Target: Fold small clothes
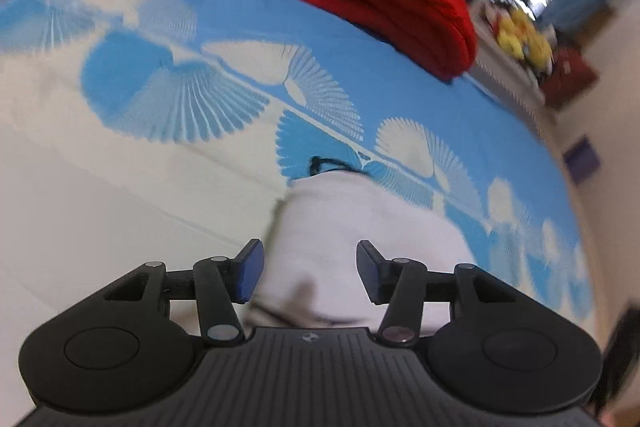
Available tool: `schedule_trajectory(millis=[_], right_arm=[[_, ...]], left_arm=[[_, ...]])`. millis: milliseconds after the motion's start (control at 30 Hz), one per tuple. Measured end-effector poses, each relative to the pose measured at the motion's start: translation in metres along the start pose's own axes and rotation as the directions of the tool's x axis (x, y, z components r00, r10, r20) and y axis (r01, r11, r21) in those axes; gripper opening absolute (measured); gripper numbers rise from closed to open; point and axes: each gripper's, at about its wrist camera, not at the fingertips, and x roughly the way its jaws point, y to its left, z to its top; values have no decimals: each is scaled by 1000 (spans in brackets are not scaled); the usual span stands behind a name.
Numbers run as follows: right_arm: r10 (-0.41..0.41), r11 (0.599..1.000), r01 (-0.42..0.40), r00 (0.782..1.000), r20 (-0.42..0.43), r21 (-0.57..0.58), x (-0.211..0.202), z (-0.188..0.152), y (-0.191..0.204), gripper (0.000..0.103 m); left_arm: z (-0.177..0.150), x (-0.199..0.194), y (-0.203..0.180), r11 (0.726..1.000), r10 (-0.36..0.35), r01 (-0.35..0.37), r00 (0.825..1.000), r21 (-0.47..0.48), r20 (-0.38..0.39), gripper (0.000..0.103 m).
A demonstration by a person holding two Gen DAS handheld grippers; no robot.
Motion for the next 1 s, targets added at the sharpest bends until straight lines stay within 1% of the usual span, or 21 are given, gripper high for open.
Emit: schedule_trajectory(millis=[100,200,267,300,333,367,433,467,533,600,633,700,733,767,800,833,867,900,933,967,1000], right_arm=[[-67,997,67,998,-8,-32,10,0,6,3],[-91,996,91,995,-28,6,17,2,4,3],[-111,994,111,994,-23,-2,19,0,7,3],[-119,993,119,993,-22,-5,19,-2,8,3],[-131,991,130,991,-21,-10,20,-3,9,3],[-165,986,164,986,-22,-26,22,-4,10,3],[-184,982,182,981,-62,-42,29,-7,6,4],[-189,982,188,978,-83,-30,31,-8,1,4],[-217,975,219,972,-88,19,29,-6,-9,5],[-182,980,186,982,-60,75,19,0,-17,6],[-163,982,166,986,-39,87,13,2,-18,9],[-112,988,110,994,13,105,-3,5,-19,21],[-75,991,71,996,39,109,-12,6,-19,31],[-45,993,39,998,54,107,-18,5,-18,38],[-9,995,3,998,59,100,-23,4,-17,40],[44,995,-48,998,48,82,-24,2,-14,42],[95,994,-95,995,14,61,-21,-1,-12,43],[128,991,-126,991,-51,40,-14,-6,-9,43],[120,993,-119,984,-134,10,-2,-14,-7,43],[67,996,-77,976,-205,-40,8,-24,-4,43],[-11,994,-18,967,-256,-110,16,-34,-2,43]], left_arm=[[-13,-14,-15,990,7,-3,1000,139,-27,62],[-42,-1,-20,974,25,-10,998,227,-62,62],[-65,25,-13,975,39,-7,989,224,-140,61],[-76,40,-4,978,77,-35,976,206,-203,61],[-81,48,1,980,111,-68,967,188,-228,62],[-82,51,4,982,119,-81,966,170,-228,63],[-80,51,6,987,103,-71,969,148,-224,63],[-78,49,7,988,100,-70,969,138,-225,63],[-75,40,12,993,79,-58,974,100,-214,62],[-69,28,13,998,42,-30,982,64,-185,62],[-66,23,15,998,29,-20,985,55,-172,62],[-63,18,16,999,11,-4,987,45,-159,62],[-62,17,15,999,6,1,987,41,-160,62],[-62,20,13,999,4,3,987,39,-164,62],[-63,23,12,999,8,-1,985,40,-174,62],[-66,31,11,999,25,-16,980,50,-196,62],[-69,40,10,997,58,-43,972,72,-228,63],[-74,44,10,994,85,-65,965,90,-246,69],[-77,45,10,992,102,-81,964,94,-244,76],[-77,43,11,992,108,-88,966,93,-235,76],[-76,38,11,992,106,-86,968,97,-226,76]])
